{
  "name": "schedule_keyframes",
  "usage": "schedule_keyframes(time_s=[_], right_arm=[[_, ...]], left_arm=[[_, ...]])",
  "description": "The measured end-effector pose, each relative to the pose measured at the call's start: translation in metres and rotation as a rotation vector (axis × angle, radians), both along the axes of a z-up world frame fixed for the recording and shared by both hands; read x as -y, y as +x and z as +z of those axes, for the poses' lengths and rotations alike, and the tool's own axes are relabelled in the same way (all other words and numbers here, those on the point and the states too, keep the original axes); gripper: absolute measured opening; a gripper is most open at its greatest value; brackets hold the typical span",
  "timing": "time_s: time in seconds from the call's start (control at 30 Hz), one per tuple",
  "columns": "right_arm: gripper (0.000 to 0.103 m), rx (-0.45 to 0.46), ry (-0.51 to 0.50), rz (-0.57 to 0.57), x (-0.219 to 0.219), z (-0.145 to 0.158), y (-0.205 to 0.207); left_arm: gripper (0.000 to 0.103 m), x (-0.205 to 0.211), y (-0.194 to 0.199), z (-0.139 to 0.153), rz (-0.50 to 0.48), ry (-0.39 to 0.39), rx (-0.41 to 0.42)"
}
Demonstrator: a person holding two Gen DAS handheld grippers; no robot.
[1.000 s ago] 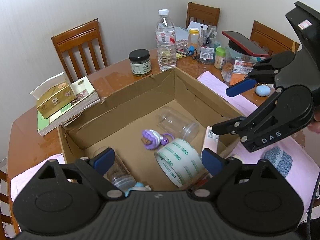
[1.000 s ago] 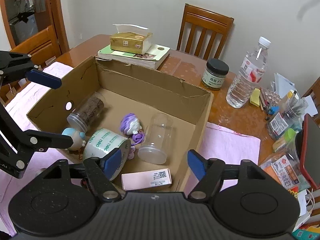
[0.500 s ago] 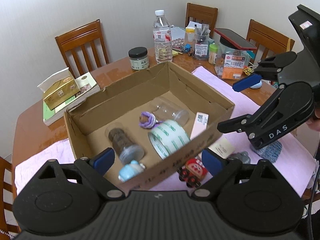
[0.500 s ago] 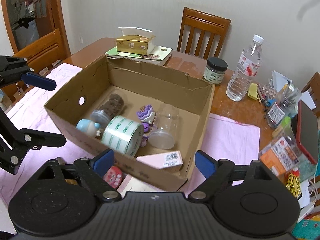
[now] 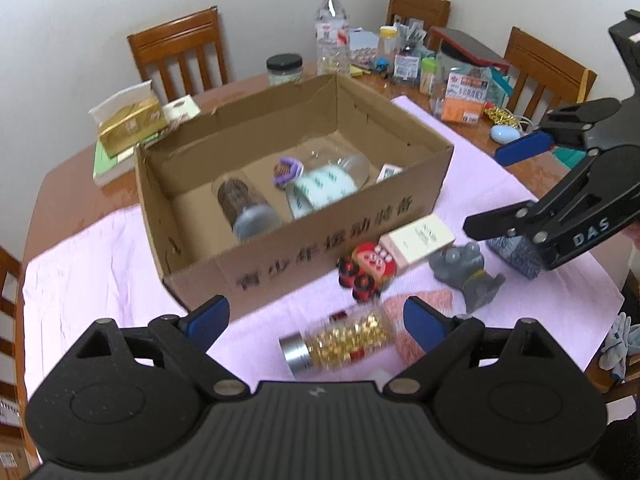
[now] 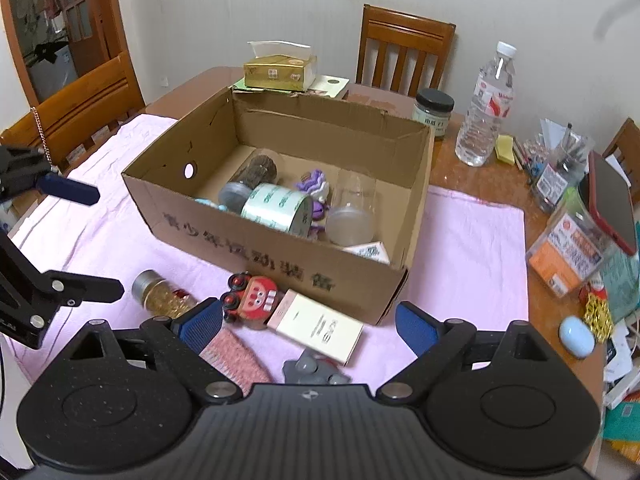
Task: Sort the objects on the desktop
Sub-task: 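Withdraw both tools from the box back over the table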
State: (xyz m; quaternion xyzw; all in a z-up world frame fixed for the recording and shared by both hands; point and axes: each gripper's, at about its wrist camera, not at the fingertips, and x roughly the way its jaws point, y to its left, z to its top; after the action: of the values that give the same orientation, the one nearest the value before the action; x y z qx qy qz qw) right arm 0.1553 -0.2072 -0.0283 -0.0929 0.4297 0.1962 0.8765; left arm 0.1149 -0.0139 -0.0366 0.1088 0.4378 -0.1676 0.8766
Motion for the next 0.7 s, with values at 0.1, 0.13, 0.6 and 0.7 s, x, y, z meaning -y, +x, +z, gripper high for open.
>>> schedule_keyframes(time_s=[0.1,0.13,0.6,0.7], right_arm=[[0.098,-0.006,0.015,-0.012,0.001,-0.002,-0.007],[0.098,-0.009,0.020,-0.011,0.001,-0.003,-0.009],[0.098,-0.015,0.036,-0.042,0.000,-0.011,-0.040],[0.098,-0.020,0.033,-0.049,0.000,-0.014,-0.044]], left_arm=[[0.094,0.000,-0.007,-0.007,0.012,-0.006,-0.015],[0.094,0.000,-0.009,-0.010,0.016,-0.007,-0.021],[0.094,0.010,-0.043,-0.054,0.053,0.034,-0.089],[0.094,0.008,-0.048,-0.062,0.079,0.024,-0.101]])
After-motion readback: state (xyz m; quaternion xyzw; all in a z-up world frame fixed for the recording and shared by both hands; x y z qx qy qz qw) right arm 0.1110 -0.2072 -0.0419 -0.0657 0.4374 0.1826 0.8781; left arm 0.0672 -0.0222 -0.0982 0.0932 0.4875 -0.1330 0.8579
